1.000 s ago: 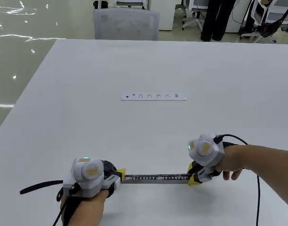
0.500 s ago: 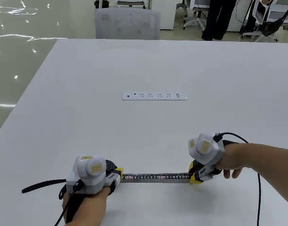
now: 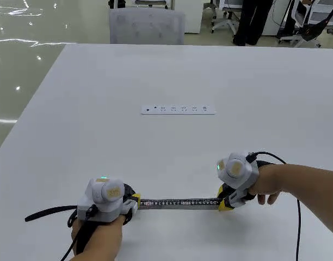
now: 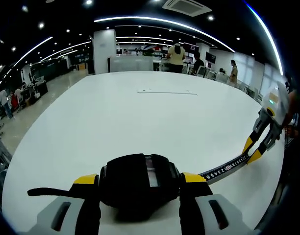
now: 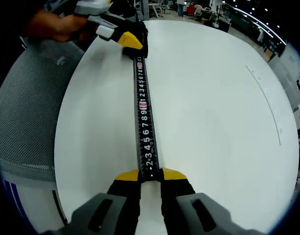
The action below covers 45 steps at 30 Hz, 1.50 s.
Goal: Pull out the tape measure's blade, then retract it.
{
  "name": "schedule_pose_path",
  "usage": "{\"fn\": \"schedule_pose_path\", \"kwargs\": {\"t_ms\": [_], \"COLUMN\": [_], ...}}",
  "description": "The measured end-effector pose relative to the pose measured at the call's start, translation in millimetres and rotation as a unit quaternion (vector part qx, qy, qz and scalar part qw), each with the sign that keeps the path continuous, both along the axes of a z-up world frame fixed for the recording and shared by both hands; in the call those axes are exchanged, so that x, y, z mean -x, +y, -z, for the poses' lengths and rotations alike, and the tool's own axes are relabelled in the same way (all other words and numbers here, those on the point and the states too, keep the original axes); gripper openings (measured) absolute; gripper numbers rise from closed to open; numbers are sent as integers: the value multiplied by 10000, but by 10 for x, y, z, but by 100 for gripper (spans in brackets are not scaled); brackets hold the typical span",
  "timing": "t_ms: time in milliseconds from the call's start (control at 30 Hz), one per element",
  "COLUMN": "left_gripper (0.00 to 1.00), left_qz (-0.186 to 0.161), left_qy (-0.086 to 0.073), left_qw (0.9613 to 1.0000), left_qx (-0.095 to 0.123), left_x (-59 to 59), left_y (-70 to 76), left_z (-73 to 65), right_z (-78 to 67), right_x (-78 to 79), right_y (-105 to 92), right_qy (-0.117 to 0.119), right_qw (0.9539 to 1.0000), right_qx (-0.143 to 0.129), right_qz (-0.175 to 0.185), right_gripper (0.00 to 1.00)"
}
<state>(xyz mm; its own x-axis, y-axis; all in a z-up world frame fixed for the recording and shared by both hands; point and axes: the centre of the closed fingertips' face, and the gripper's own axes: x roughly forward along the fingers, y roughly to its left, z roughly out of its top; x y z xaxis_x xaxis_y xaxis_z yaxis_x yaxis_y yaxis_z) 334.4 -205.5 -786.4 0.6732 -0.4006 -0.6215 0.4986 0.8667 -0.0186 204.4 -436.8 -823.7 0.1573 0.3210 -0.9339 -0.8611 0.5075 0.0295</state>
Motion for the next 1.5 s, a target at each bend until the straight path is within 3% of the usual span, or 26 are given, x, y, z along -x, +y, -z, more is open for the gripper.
{"fn": "schedule_pose_path", "kwargs": {"t_ms": [167,600,900,1500], "left_gripper": [60,60,60,60], "left_qz": [53,64,115,136], "left_qy": [59,121,159,206], "left_qw": [10000,9998,9997,9996], "left_qx": [-52,139,154,157], "left_x": [-12,4,15,13], "left_y": [0,19,11,10], "left_z": [0,-13,-7,5], "right_z": [1,-20,-7,-13], "right_x": [-1,11,5,-30], "right_y": [1,20,28,68], "right_qy": [-19,-70,-54,-81], "right_qw": [10000,10000,9999,9999], "right_qx": [-17,-68,56,-78], "right_qz": [9,19,-153,86], "right_gripper": [13,13,14,14]}}
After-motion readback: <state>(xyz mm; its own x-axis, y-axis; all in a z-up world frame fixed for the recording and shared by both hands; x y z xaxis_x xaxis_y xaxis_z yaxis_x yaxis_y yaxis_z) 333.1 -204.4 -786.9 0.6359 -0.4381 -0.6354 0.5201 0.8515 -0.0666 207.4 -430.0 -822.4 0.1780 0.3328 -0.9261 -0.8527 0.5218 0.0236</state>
